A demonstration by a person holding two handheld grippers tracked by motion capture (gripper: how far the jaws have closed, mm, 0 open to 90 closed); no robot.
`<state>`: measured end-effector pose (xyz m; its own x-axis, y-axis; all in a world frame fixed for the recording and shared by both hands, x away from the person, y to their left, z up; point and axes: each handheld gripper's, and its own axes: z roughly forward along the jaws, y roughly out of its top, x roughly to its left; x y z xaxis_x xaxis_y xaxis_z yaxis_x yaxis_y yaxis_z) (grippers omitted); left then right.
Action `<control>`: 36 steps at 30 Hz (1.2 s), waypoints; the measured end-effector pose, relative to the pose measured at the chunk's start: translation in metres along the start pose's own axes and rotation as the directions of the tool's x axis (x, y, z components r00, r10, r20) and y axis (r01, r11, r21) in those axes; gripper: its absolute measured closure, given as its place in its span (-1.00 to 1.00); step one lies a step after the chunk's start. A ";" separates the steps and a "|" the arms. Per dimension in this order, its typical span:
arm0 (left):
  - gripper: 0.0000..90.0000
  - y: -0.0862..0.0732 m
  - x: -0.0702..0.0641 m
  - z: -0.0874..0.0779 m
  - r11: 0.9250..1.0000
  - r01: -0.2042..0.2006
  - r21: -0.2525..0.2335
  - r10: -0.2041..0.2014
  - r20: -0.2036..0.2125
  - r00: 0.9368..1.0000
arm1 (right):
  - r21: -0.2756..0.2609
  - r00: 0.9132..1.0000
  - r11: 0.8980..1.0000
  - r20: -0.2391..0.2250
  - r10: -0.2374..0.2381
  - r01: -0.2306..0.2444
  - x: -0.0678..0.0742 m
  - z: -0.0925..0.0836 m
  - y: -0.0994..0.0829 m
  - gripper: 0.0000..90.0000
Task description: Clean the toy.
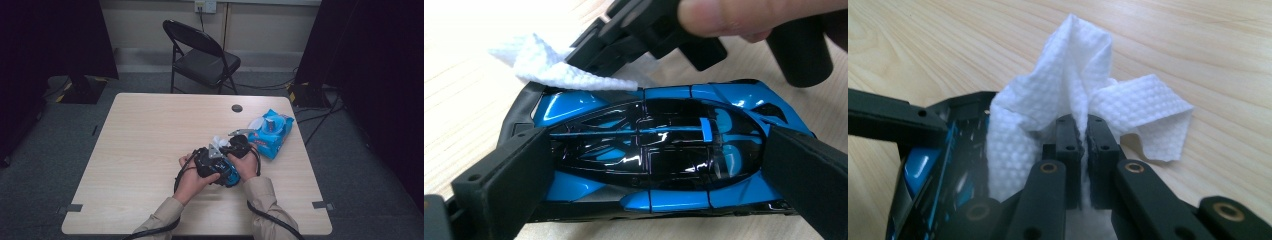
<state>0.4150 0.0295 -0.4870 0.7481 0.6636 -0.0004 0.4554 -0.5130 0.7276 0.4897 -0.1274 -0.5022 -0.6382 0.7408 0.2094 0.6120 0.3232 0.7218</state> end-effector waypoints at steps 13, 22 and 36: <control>-1.00 0.000 0.000 0.000 1.000 0.001 0.002 -0.001 -0.001 1.000 | 0.016 0.998 0.998 -0.035 -0.057 0.058 -0.001 -0.003 -0.002 0.93; -1.00 0.000 0.000 0.000 1.000 0.000 -0.002 0.000 -0.003 1.000 | 0.034 0.991 0.992 -0.063 -0.121 0.124 -0.004 -0.017 -0.012 0.93; -1.00 0.000 0.000 0.000 1.000 0.000 0.003 0.000 -0.004 1.000 | 0.021 0.989 0.993 -0.096 -0.114 0.116 -0.010 -0.040 -0.033 0.93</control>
<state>0.4150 0.0298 -0.4867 0.7463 0.6656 0.0023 0.4570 -0.5148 0.7254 0.4575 -0.1694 -0.5020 -0.7454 0.6394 0.1885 0.5436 0.4195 0.7270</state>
